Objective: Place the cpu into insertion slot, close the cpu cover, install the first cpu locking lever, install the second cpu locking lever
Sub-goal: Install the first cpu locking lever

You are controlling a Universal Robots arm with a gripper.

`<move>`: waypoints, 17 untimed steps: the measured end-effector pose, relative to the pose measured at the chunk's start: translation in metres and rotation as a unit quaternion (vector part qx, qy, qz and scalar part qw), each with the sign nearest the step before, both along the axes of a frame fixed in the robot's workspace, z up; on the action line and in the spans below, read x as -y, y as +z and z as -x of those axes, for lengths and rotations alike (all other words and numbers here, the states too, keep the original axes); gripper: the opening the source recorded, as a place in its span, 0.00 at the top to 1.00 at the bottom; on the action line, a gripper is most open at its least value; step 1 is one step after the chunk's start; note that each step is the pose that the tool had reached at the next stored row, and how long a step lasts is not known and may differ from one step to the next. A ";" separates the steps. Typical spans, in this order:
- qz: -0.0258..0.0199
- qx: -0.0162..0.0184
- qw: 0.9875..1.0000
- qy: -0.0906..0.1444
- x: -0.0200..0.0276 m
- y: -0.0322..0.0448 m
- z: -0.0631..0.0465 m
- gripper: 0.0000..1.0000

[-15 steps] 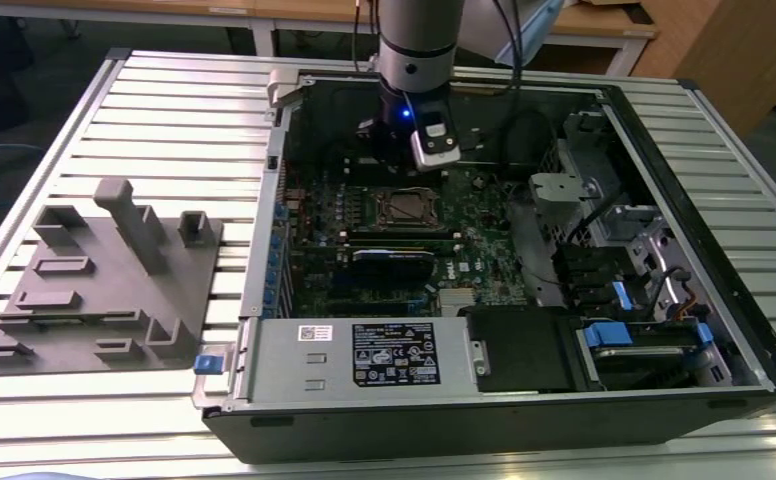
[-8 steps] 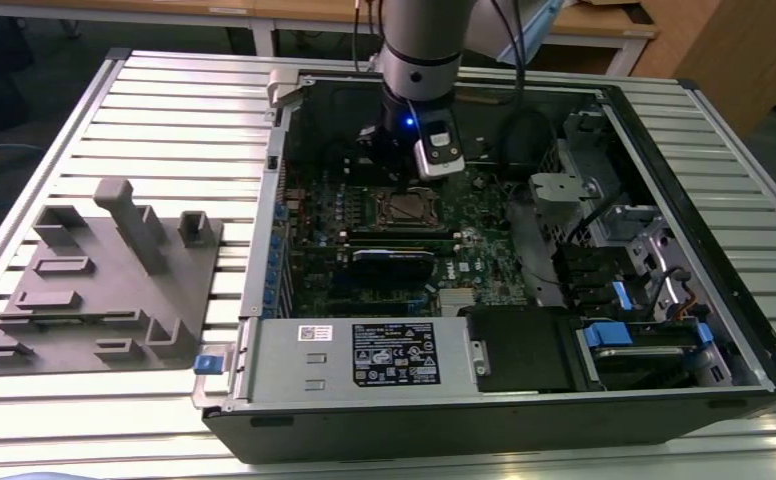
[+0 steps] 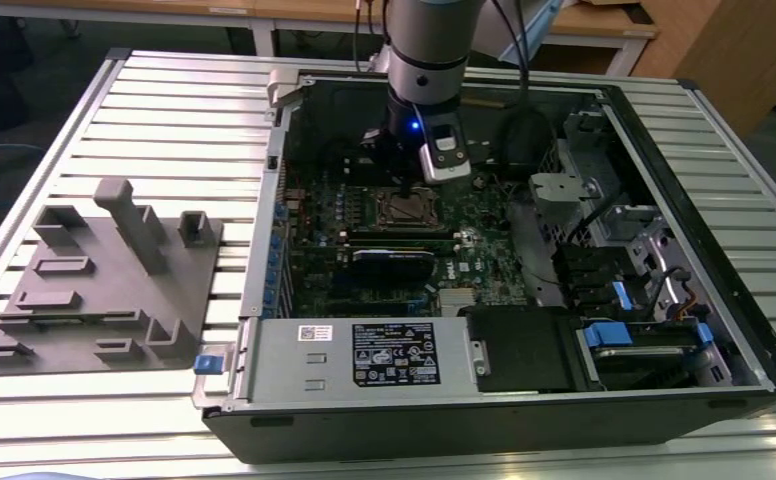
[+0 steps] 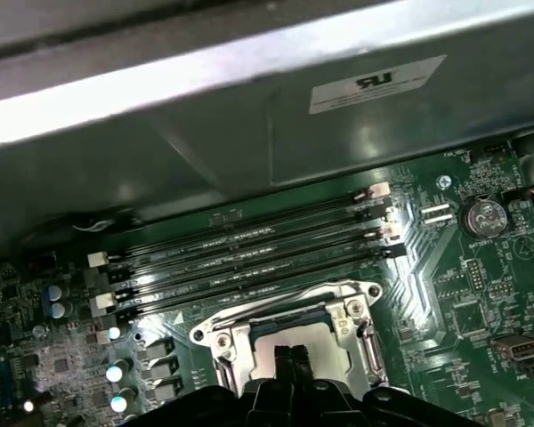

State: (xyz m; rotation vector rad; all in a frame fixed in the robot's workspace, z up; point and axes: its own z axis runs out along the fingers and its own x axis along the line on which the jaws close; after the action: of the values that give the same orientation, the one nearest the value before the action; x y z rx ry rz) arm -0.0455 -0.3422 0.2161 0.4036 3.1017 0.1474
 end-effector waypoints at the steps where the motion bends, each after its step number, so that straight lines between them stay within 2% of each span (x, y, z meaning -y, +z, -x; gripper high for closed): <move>1: 0.000 0.000 1.000 0.001 0.0000 -0.0001 -0.001 0.89; 6: 0.000 -0.003 1.000 0.014 0.0001 -0.0008 -0.006 0.89; 11: 0.000 -0.003 1.000 0.020 0.0002 -0.0009 -0.006 0.89; 14: 0.000 -0.003 1.000 0.020 0.0028 -0.0009 -0.006 0.89; 17: 0.000 -0.003 1.000 0.020 0.0034 -0.0009 -0.006 0.89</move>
State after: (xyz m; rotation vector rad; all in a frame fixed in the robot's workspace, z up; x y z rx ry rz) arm -0.0394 -0.3455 0.2151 0.3430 3.1176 0.1456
